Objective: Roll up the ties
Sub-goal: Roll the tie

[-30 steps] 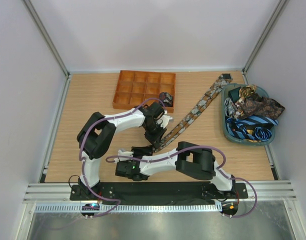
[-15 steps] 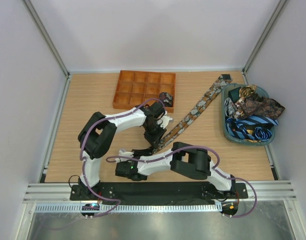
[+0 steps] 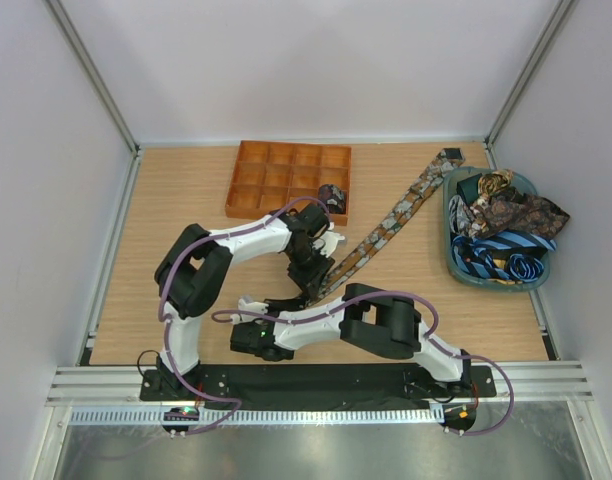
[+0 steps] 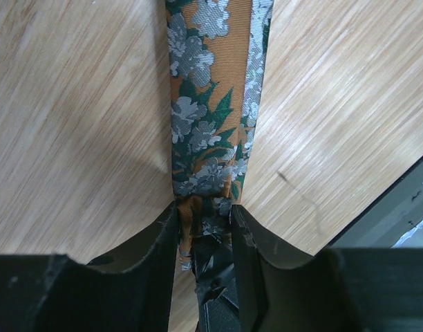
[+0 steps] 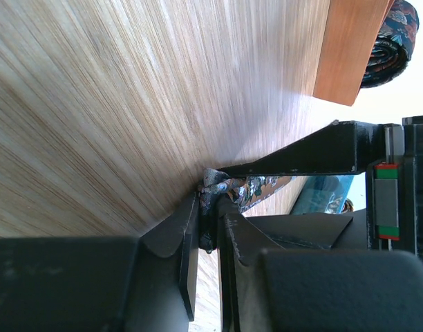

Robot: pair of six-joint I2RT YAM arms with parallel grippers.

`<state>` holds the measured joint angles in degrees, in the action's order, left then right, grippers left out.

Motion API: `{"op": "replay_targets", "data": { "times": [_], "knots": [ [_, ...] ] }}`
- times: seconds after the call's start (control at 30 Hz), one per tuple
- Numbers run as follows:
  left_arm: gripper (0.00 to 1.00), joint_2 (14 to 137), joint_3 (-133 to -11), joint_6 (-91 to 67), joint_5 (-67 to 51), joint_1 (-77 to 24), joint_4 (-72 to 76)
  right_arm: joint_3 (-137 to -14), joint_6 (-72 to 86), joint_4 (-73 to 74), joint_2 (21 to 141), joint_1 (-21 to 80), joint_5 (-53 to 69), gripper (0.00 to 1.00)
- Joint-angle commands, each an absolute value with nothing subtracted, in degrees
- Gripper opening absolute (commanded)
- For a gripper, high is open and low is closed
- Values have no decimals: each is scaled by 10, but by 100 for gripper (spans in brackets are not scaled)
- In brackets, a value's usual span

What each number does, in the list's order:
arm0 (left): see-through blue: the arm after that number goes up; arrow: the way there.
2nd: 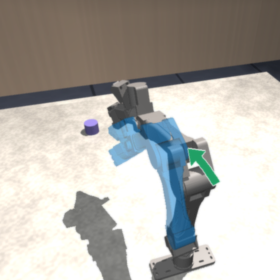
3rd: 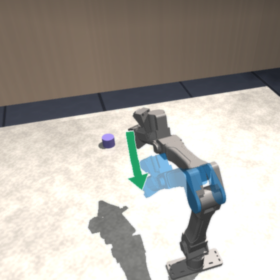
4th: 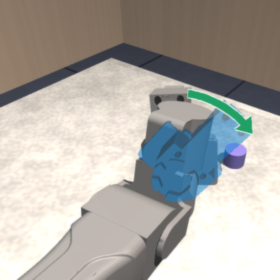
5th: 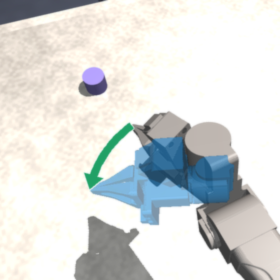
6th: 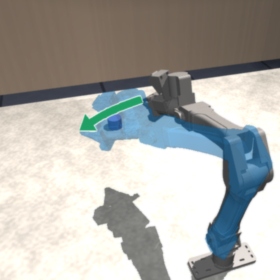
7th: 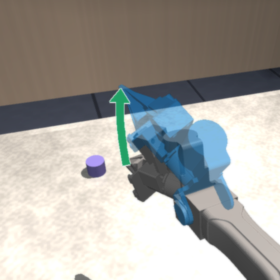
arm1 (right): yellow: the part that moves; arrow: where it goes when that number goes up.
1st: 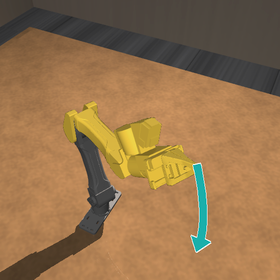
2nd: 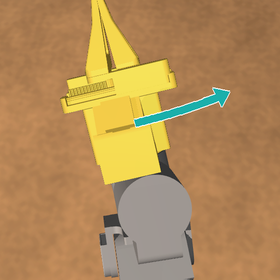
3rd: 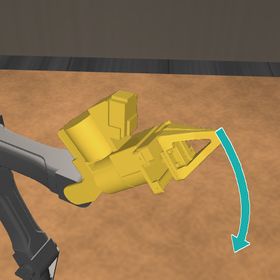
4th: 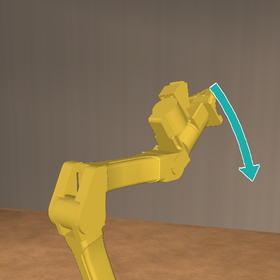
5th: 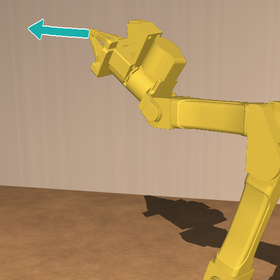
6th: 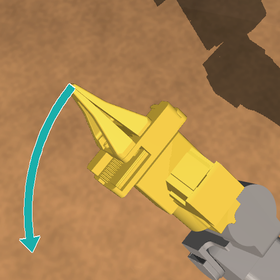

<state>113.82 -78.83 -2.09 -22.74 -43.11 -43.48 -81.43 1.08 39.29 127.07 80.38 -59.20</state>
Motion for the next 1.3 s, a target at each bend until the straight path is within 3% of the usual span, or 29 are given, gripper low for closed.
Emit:
{"op": "replay_targets", "data": {
  "times": [0.0,0.13,0.43,0.7,0.87,1.1,1.23,1.27],
  "knots": [
    [38,1110,-786,-9,-267,-434,-451,-820,25,399,1265,796,-586,19],
    [42,1117,-782,-3,-269,-444,-448,-817,23,397,1264,796,-588,31],
    [41,1132,-784,18,-259,-458,-449,-820,25,403,1272,797,-597,38],
    [38,1155,-791,13,-177,-497,-457,-815,32,408,1267,797,-596,43],
    [38,1129,-756,3,-135,-513,-415,-806,45,412,1269,797,-590,43],
    [21,1123,-756,-28,-86,-525,-410,-835,88,471,1300,796,-591,31],
    [27,1121,-770,-37,-78,-526,-425,-858,114,490,1316,796,-597,26],
    [32,1118,-770,-38,-76,-526,-426,-858,116,488,1313,797,-596,23]
  ]
}}
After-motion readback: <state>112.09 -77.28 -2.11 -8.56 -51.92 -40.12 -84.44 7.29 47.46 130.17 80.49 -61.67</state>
